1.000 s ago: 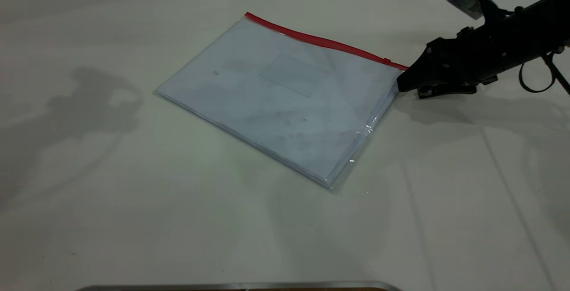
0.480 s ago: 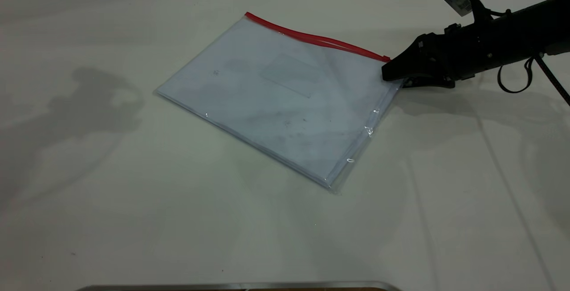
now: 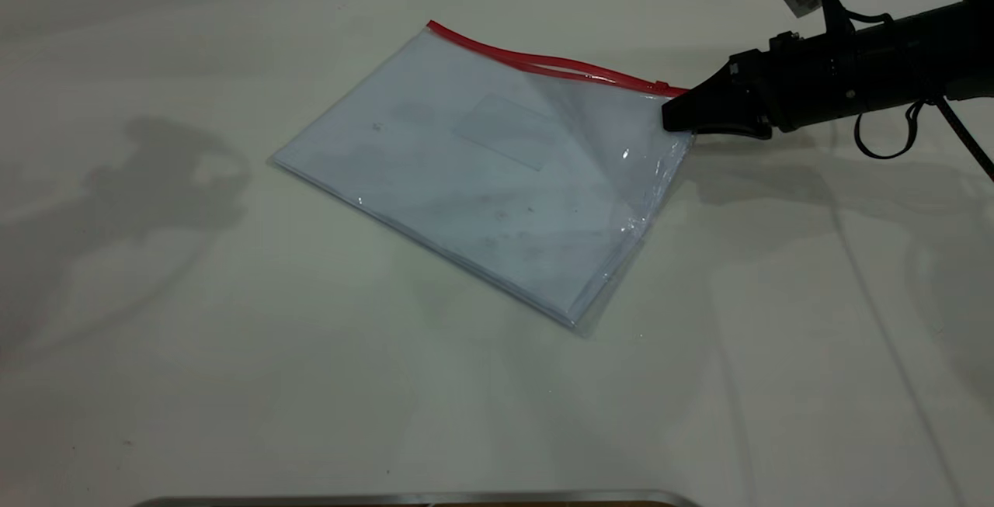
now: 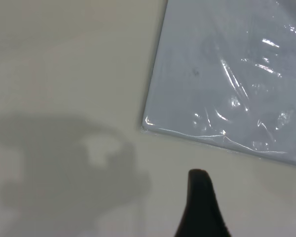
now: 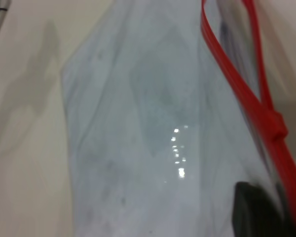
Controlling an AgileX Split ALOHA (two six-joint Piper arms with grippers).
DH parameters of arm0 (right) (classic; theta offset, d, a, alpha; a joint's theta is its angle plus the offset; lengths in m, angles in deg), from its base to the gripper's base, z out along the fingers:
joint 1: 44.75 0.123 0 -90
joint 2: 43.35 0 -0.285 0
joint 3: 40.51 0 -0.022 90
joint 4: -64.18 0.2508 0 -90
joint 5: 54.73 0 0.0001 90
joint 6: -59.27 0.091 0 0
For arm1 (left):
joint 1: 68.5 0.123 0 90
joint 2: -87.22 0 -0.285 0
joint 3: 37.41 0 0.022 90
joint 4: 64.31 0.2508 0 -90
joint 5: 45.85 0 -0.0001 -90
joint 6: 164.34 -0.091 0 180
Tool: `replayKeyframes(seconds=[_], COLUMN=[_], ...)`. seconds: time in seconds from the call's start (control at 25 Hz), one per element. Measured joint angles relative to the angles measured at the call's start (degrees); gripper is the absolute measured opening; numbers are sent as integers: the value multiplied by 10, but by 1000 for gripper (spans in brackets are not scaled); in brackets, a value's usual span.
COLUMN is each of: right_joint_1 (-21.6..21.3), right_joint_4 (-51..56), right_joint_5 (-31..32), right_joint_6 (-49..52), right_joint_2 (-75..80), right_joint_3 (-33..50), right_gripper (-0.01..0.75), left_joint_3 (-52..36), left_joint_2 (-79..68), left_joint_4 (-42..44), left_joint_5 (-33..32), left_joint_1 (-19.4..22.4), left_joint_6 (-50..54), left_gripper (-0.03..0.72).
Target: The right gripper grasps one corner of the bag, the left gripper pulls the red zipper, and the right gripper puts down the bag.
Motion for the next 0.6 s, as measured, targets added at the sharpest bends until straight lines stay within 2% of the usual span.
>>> replayKeyframes(seconds=[0.04, 0.28, 0.44, 0.6], right_joint_1=[0, 2, 20, 55], right_joint_4=[-2, -67, -132, -190], right_joint_5=[9, 55, 71, 75], right_joint_6=[-4, -30, -27, -13], right_joint_2=[0, -6, -25, -42], right_joint_3=[-1, -13, -34, -55], right_gripper=[37, 32, 32, 32], left_joint_3=[0, 15, 63, 133], left_joint_2=[0, -13, -68, -139], left_joint_4=[0, 0, 0, 0], left_joint_5=[0, -6, -19, -51], left_joint_1=[0, -6, -37, -82], left_joint_6=[-3, -61, -112, -167], left_gripper=[589, 589, 589, 589])
